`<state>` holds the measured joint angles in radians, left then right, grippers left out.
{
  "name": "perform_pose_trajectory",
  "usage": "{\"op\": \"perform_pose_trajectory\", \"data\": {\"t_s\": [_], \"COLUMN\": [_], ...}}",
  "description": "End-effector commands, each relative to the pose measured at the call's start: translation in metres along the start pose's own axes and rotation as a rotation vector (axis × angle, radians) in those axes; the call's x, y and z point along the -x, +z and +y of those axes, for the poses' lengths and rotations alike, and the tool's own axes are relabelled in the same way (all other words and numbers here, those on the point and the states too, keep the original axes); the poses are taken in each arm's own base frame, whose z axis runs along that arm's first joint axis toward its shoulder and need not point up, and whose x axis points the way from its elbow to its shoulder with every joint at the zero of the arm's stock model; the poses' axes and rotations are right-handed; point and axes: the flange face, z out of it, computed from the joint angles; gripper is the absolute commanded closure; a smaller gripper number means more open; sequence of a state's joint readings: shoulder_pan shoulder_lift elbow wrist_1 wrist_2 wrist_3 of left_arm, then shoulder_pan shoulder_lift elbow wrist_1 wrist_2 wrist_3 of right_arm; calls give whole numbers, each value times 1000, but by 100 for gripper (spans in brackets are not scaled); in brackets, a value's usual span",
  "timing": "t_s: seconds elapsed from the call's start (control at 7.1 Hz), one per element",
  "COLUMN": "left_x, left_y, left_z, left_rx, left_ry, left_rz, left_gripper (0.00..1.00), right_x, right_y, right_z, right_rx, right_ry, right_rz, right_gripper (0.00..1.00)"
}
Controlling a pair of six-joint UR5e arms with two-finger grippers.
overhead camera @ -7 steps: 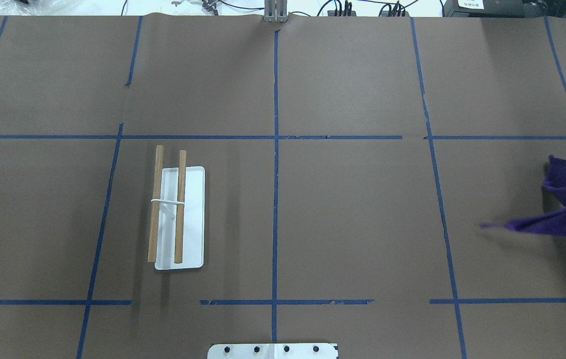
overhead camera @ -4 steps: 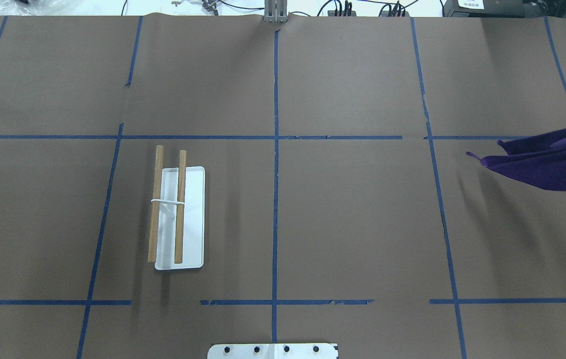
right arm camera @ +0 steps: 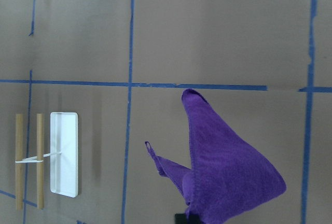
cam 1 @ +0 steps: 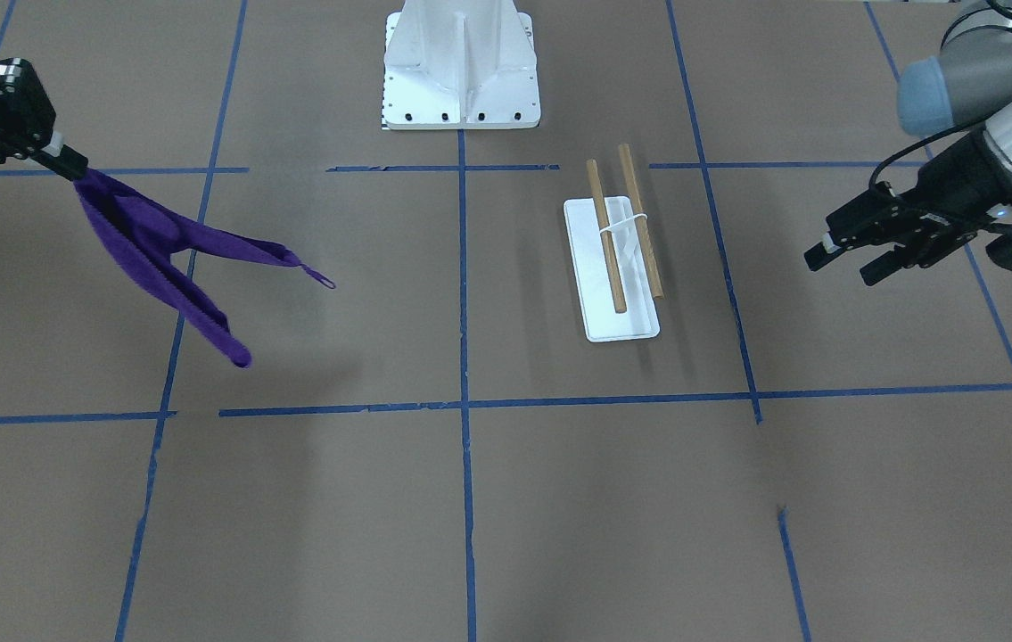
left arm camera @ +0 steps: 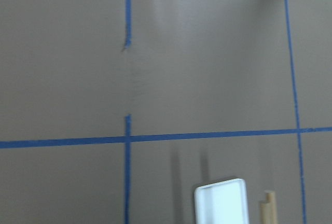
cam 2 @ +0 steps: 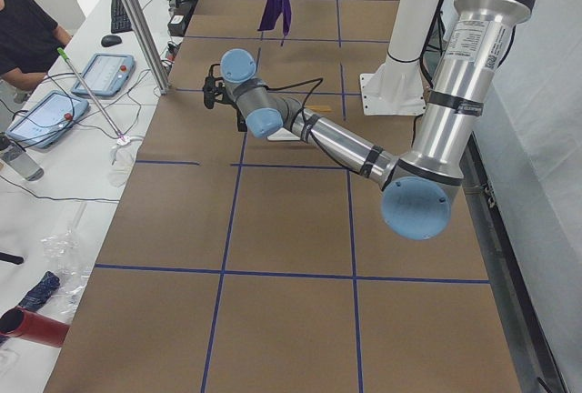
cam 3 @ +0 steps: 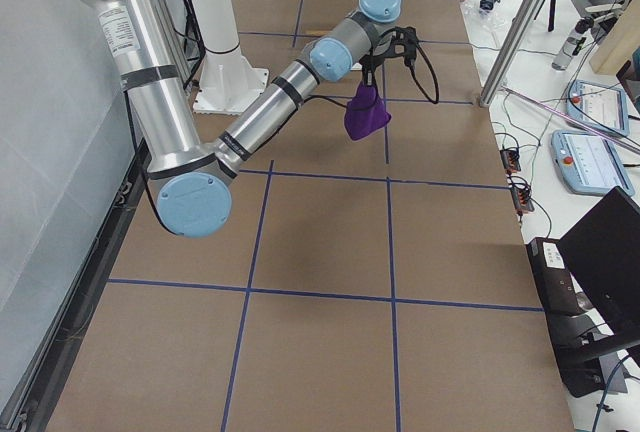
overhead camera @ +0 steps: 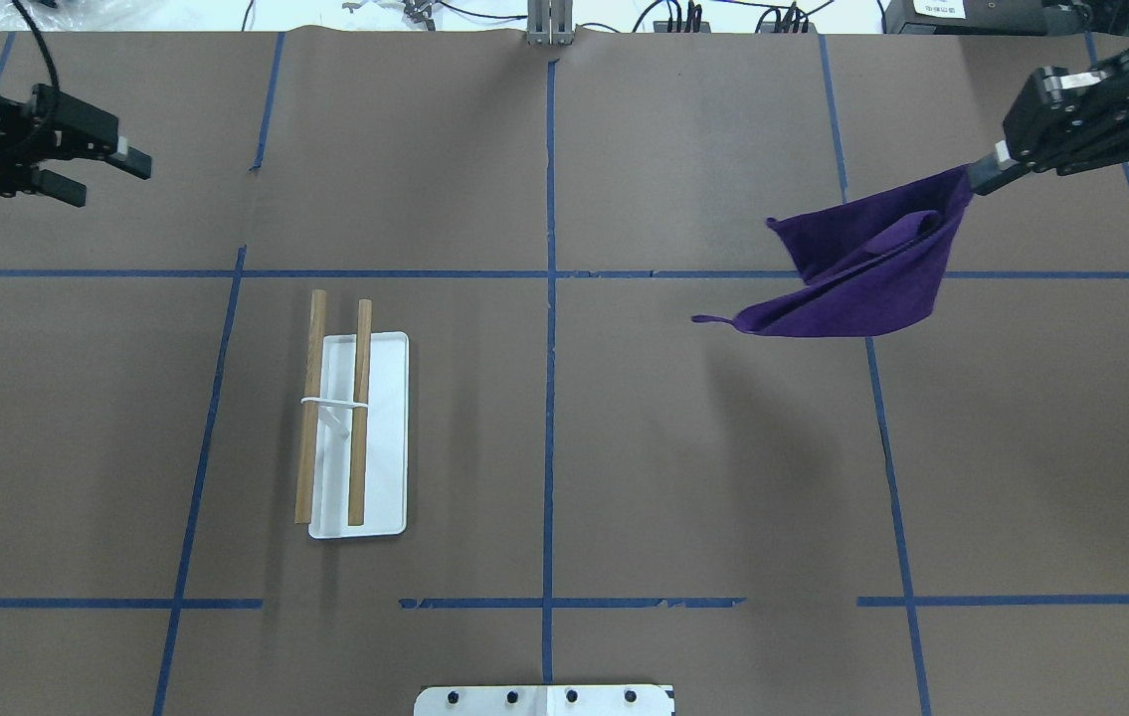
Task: Hang towel on rack
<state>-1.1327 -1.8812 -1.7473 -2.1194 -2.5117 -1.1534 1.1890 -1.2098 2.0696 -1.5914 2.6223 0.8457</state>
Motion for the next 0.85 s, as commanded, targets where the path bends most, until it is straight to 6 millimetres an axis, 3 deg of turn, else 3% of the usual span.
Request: {"op": "perform_pose_trajectory", "data": {"t_s": [0.0, 0.14, 0.42, 0.7], "left_x": [-76, -110, -185, -230], "left_y": [52, 80, 135, 168], "left_z": [10, 25, 67, 77], "left_rx": [83, 123, 142, 137], "left_ry": [-206, -337, -432, -532], "left_rz": [32, 34, 50, 53], "left_gripper": [0, 0, 0, 2], "right_x": [75, 102, 133, 159], "right_y": [41, 49, 60, 65], "right_z": [1, 3, 11, 19], "right_rx": [27, 10, -2, -1], "right_ry": [-81, -123, -171, -194], "right_rz": [-14, -14, -24, -44], "right_gripper": [100, 100, 100, 100]}}
